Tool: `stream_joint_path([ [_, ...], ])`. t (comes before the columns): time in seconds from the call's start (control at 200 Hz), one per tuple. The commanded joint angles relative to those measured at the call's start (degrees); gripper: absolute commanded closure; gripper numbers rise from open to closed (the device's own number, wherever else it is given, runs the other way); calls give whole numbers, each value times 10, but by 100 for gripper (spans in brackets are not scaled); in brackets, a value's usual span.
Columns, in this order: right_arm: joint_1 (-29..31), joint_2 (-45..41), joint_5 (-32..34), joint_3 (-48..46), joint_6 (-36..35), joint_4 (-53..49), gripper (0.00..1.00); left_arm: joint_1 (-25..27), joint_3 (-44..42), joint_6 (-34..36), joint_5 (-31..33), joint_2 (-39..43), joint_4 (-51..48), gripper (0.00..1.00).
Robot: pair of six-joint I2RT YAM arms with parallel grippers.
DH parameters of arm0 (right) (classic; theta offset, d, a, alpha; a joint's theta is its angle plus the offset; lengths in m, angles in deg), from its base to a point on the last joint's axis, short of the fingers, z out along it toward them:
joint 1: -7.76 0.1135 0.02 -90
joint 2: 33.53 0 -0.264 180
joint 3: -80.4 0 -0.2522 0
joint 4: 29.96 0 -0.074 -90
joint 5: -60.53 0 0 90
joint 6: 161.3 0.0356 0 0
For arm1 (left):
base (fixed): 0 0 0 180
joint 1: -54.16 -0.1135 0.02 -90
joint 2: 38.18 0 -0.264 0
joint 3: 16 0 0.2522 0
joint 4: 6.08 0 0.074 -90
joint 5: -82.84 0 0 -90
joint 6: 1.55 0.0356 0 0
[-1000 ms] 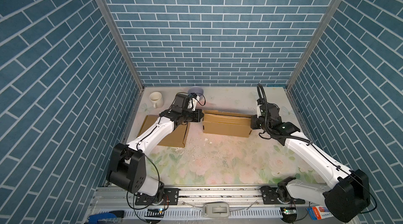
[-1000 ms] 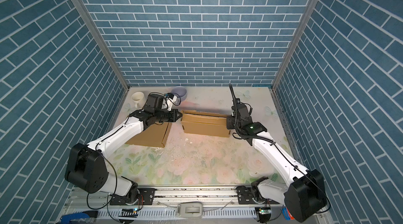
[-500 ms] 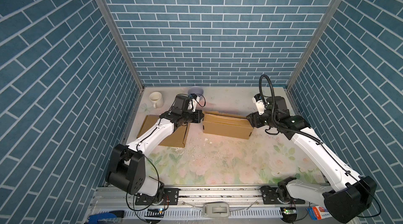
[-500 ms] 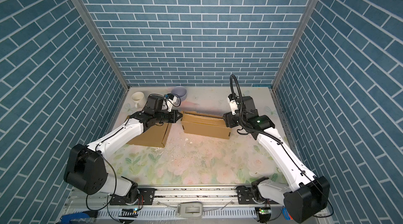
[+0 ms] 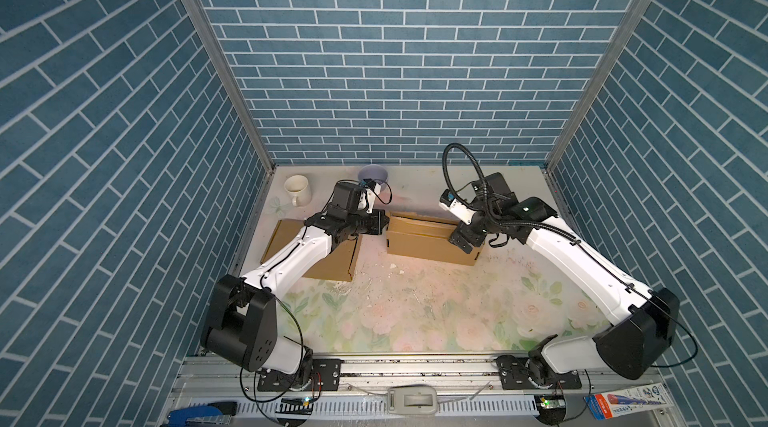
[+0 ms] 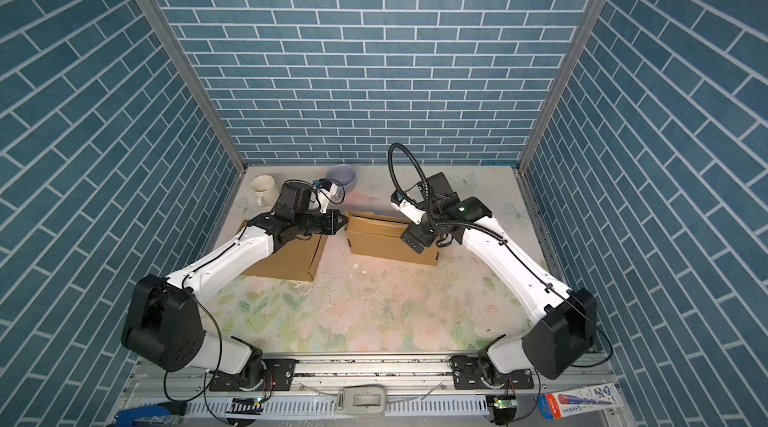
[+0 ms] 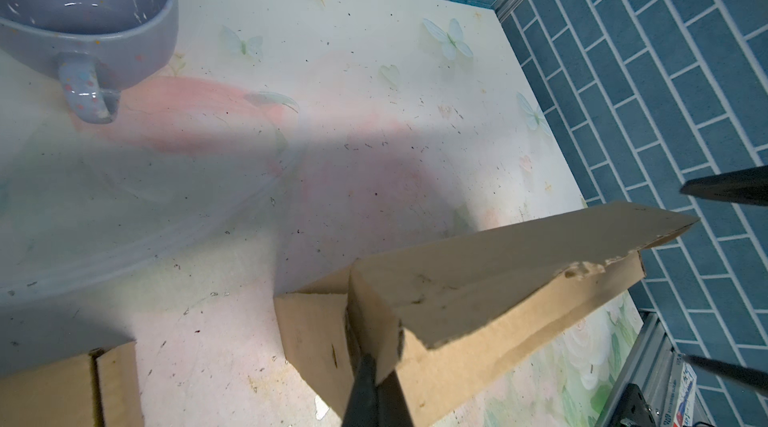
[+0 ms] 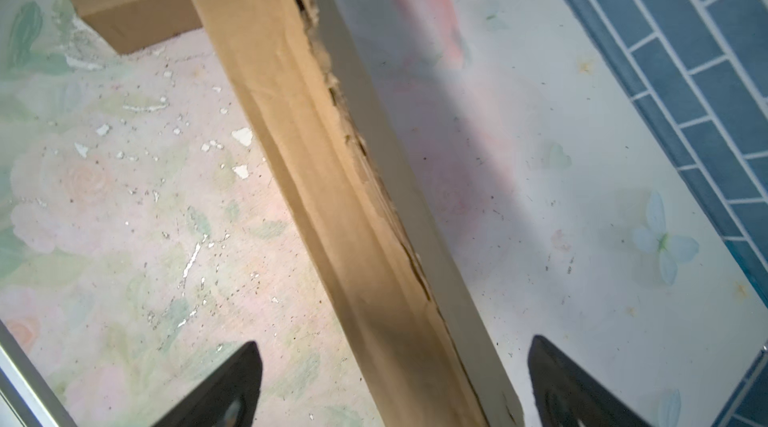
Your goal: Fold the paper box
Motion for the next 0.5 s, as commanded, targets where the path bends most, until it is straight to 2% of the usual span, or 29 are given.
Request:
stream_joint_path([
  [0.0,16,21,10,36,-80,-26,1,5,-14,2,7,-15,-53,100],
  [0.13,34,49,36,44,-95,-24,1,7,-11,2,6,-17,-54,100],
  [0.27,63,70,97,36,-110,-5,2,7,-10,5,6,-15,-56,100],
  [0.345,80,74,144,23,-119,24,6,7,-11,5,3,-15,-58,100],
  [0.495,111,74,193,-7,-131,68,16,8,-9,5,-7,-14,-59,100],
])
